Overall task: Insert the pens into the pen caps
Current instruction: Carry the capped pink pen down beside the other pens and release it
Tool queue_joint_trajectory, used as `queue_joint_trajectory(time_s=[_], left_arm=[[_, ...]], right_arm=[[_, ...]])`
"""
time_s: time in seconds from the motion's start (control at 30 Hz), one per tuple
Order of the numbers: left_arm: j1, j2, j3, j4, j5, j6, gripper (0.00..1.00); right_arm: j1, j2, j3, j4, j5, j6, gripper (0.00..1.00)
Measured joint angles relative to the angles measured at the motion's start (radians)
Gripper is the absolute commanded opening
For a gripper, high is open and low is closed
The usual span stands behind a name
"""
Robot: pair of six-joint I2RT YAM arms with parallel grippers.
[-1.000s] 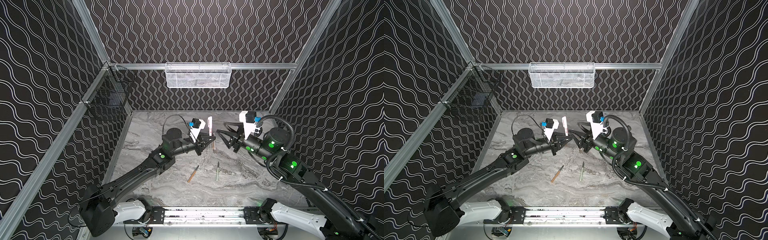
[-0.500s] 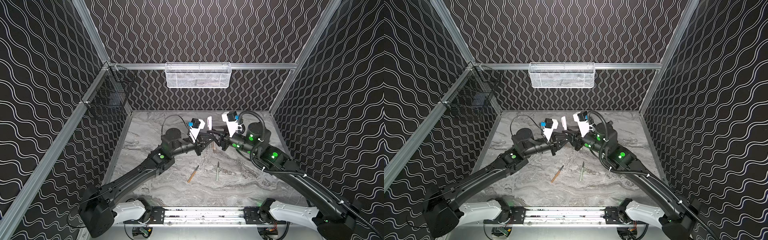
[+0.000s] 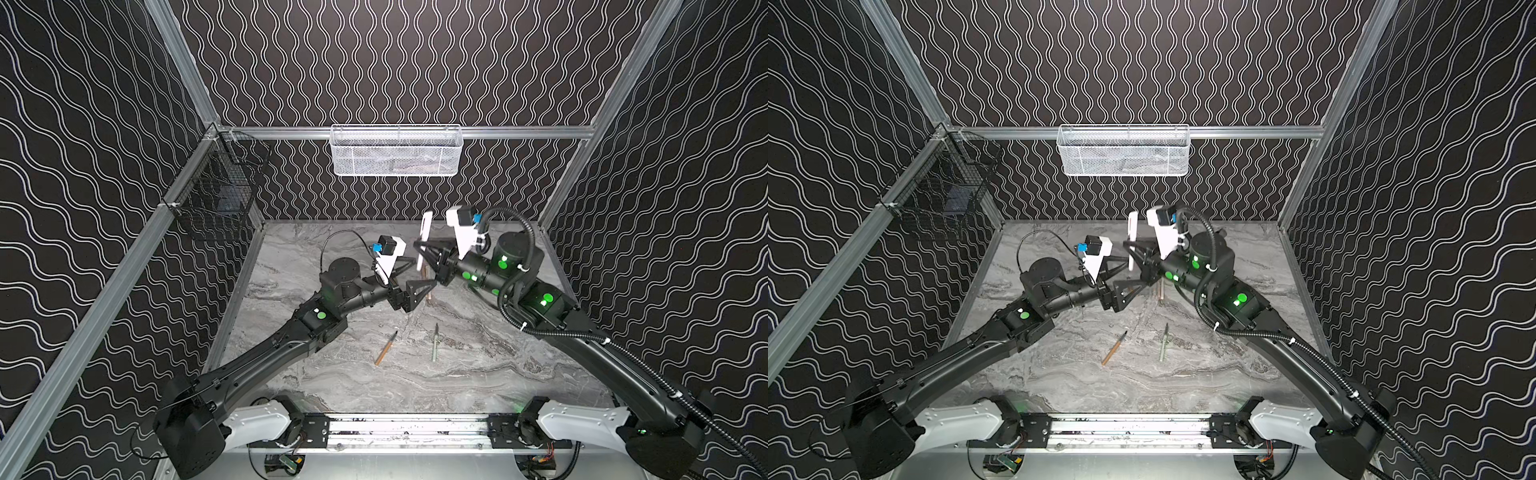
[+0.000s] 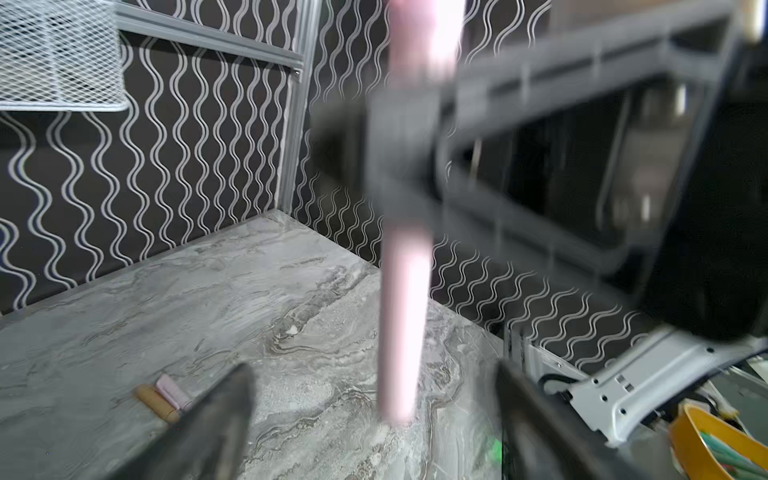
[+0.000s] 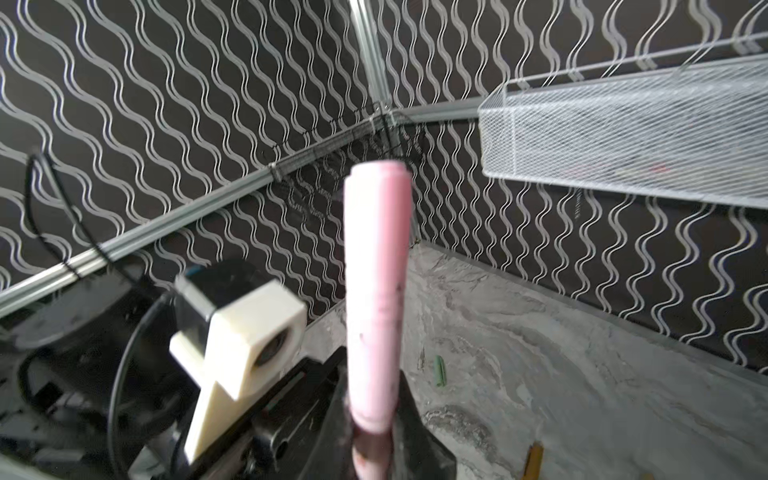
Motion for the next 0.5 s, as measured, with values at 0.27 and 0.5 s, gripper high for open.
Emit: queue_joint_trajectory(time_s=[0.27,0.5], left_arm=[[0.0,-0.019,-0.012,-0.05,-0.217,-0.045,0.99],[0.003,-0.005,0.051,-0.22,-0.496,-0.098,0.98]], right_arm=[[-0.259,0.07,0.135,-0.006,0.032,0.09,0.0],[-0.477,0.167,-0.068,-0.118,-0.018,0.167,0.0]])
